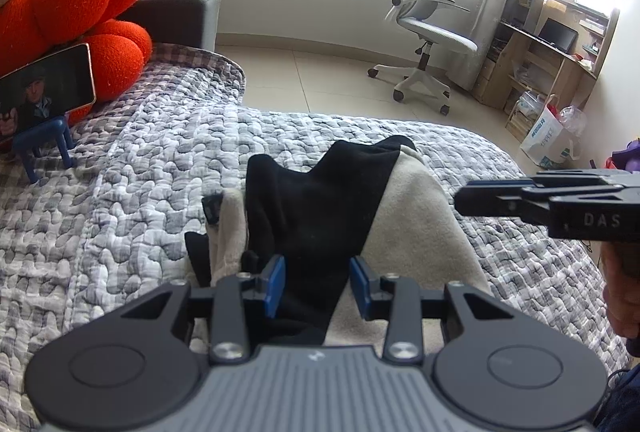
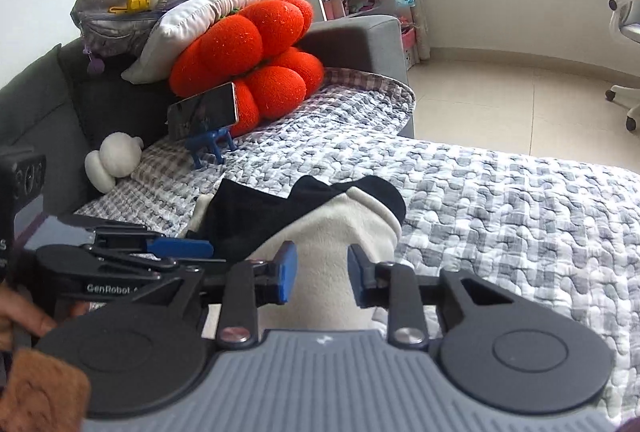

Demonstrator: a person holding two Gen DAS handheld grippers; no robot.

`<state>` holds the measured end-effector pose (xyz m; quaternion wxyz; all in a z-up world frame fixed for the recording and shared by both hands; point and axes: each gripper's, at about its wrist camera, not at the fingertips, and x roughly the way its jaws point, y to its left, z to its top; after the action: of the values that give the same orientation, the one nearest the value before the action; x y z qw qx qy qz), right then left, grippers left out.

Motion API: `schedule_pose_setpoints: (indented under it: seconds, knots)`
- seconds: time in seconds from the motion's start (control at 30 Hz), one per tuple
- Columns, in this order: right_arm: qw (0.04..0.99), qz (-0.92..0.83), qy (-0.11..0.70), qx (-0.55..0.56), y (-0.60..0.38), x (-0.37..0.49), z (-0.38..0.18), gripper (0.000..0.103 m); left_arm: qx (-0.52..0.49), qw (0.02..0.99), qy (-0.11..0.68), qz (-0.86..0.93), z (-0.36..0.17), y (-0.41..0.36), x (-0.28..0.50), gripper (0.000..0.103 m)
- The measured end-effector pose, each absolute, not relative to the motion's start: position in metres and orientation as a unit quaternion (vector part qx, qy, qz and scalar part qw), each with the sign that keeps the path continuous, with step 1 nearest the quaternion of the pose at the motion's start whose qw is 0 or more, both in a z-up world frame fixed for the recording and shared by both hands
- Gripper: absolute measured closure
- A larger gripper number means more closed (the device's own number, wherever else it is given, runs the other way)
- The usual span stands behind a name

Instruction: Fold clothes

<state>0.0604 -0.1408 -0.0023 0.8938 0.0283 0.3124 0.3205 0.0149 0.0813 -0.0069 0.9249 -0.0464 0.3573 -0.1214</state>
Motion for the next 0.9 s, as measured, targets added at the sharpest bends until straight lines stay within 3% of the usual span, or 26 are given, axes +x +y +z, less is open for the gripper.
schedule_pose_setpoints:
  seconds: [0.17,0.6,0.9]
  knots:
    - [0.899,0.31,0.31,0.005,-0.122,0.085,-0.01,0.079,-0.049,0.923,0.361,-0.123,-0.009,0.082,0.017,0.066]
    - [0.89,0.267,0.37,-0.014,-0.117,0.118,-0.046,0.078,-0.044,0.922,0.361,-0.134,-0.006,0.084,0.022,0.066]
    - [0.893,0.261,0.367,-0.007,-0.114,0.116,-0.043,0.076,-0.07,0.935,0.33,-0.111,0.002,0.088,0.044,0.059]
